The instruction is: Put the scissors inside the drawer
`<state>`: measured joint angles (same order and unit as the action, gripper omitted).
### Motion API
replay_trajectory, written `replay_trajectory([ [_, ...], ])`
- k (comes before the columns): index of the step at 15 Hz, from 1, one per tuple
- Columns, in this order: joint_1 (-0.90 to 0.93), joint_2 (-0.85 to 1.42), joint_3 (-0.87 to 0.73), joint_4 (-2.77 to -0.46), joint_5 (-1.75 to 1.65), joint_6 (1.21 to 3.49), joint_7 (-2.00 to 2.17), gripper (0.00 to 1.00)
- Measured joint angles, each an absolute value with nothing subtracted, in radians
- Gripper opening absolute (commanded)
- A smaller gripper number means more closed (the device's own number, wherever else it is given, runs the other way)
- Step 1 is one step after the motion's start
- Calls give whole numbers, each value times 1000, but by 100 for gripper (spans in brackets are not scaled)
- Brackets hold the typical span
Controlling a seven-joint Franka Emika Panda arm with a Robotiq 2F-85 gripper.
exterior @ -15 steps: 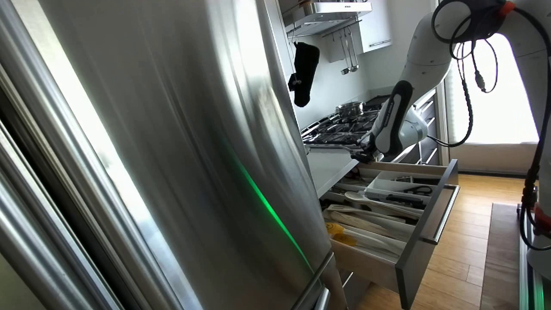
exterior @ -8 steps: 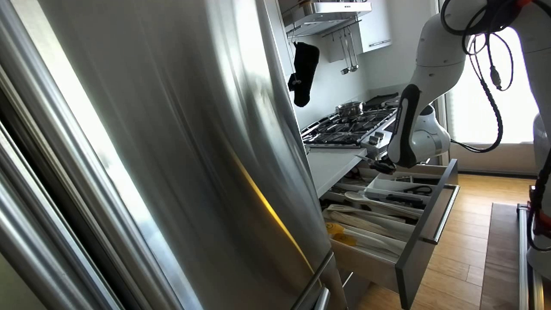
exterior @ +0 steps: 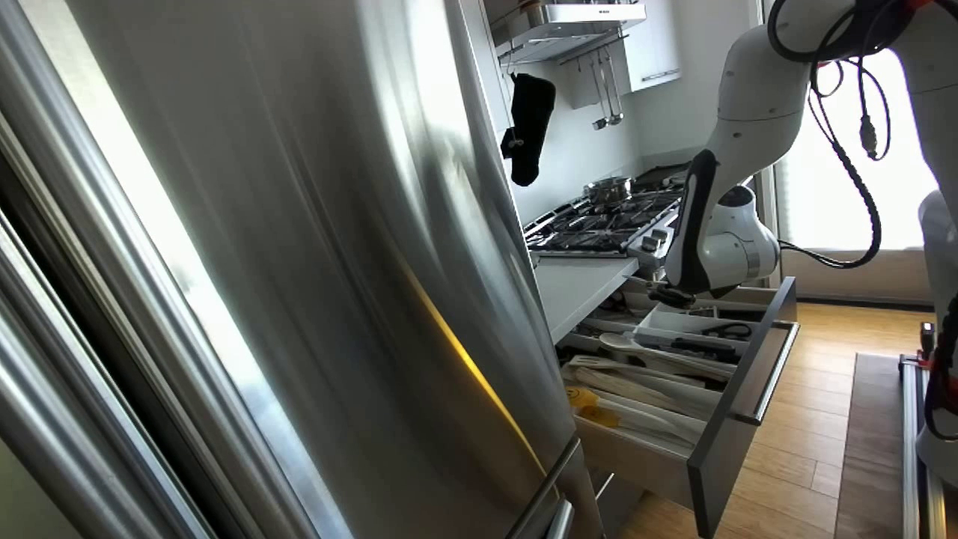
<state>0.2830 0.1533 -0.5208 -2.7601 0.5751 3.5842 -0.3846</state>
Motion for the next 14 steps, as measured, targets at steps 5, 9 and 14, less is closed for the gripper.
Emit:
replay_trajectory([
  [5,283,153,-521,-2760,576,3584,-387,2],
  [9,283,167,-519,-2760,571,3583,-415,2],
  [14,256,241,-511,-2760,562,3583,-516,2],
])
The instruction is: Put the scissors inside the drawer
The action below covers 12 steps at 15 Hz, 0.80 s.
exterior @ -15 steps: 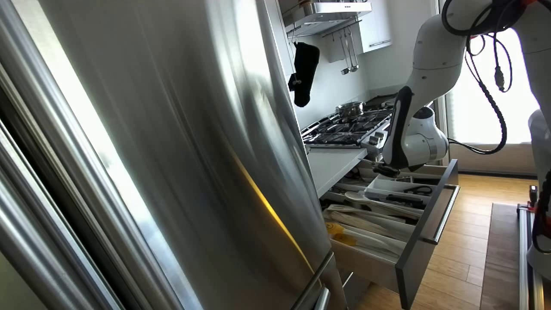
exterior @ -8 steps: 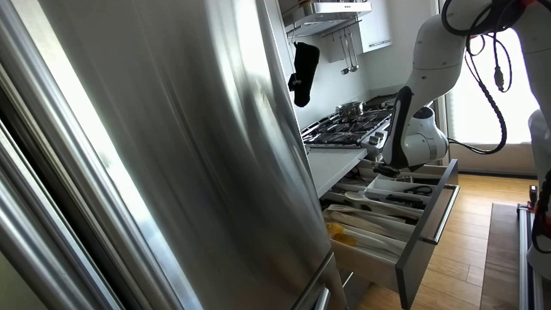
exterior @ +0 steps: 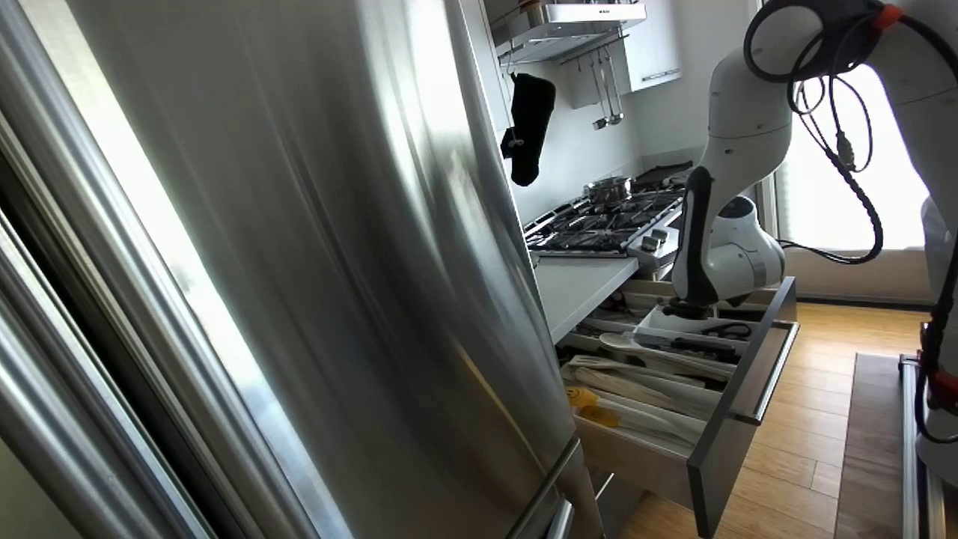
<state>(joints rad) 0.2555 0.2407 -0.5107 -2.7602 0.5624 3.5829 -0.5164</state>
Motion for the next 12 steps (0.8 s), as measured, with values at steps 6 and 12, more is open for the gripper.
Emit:
replay_trajectory([
  [6,129,304,-437,-2760,454,3583,-569,2],
  [12,40,371,-410,-2759,421,3584,-667,2],
])
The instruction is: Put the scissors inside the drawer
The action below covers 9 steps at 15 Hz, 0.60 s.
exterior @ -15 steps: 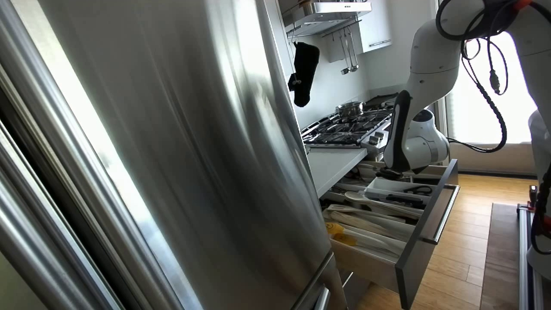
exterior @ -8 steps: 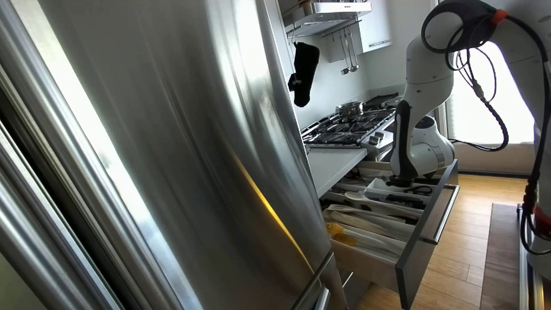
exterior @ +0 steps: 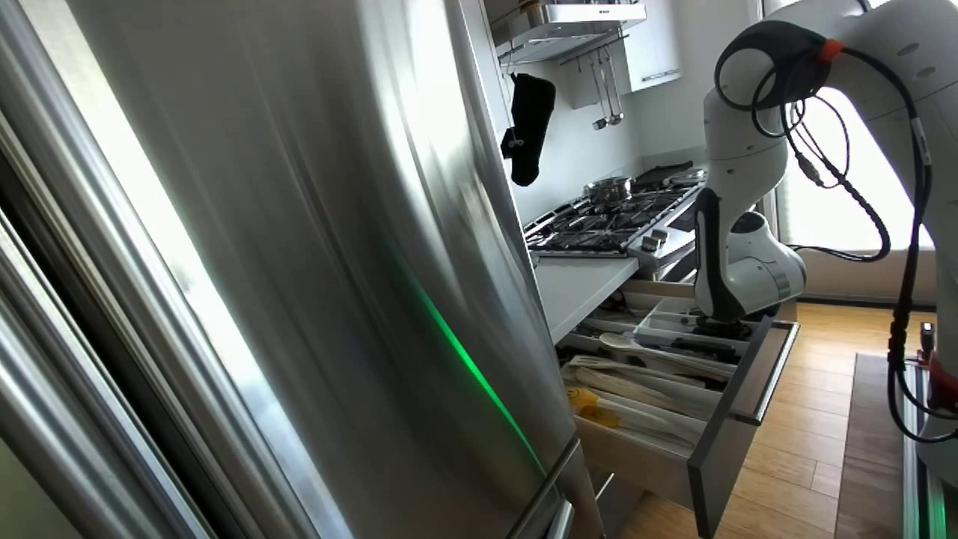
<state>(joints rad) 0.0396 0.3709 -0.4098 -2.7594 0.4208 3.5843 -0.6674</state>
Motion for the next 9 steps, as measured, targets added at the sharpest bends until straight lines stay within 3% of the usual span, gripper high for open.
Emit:
replay_trajectory([
  [1,29,382,-410,-2759,421,3585,-683,2],
  [2,21,389,-407,-2759,421,3590,-694,9],
  [3,15,390,-402,-2760,421,3597,-700,34],
  [5,2,389,-386,-2759,421,3603,-707,40],
  [9,-50,378,-337,-2746,394,3603,-712,69],
])
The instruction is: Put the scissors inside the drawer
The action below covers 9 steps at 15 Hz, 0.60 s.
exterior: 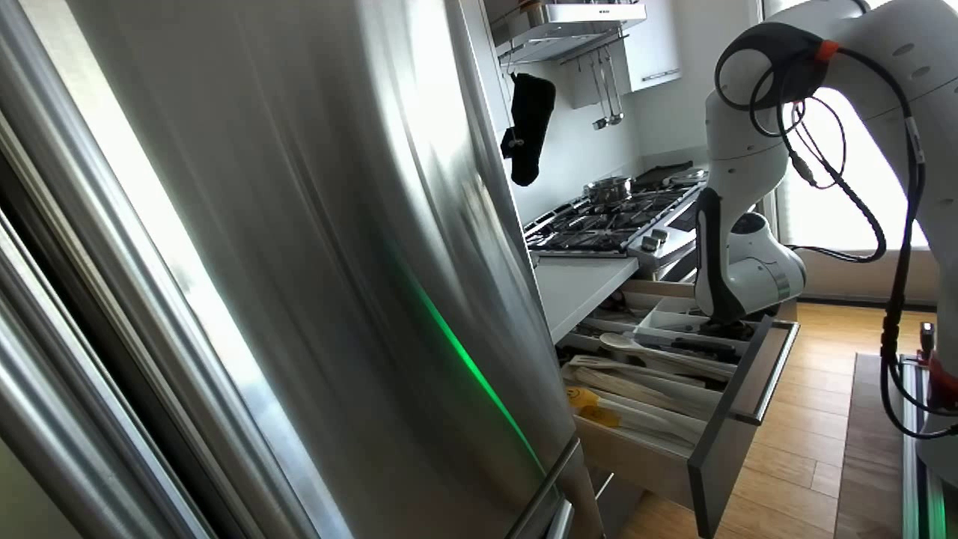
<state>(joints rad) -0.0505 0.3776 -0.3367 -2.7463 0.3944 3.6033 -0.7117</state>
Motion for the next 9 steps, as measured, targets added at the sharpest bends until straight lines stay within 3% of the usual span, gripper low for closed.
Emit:
replay_trajectory([
  [4,-100,301,-301,-2746,382,3608,-711,99],
  [9,-126,122,-285,-2748,383,3542,-712,100],
])
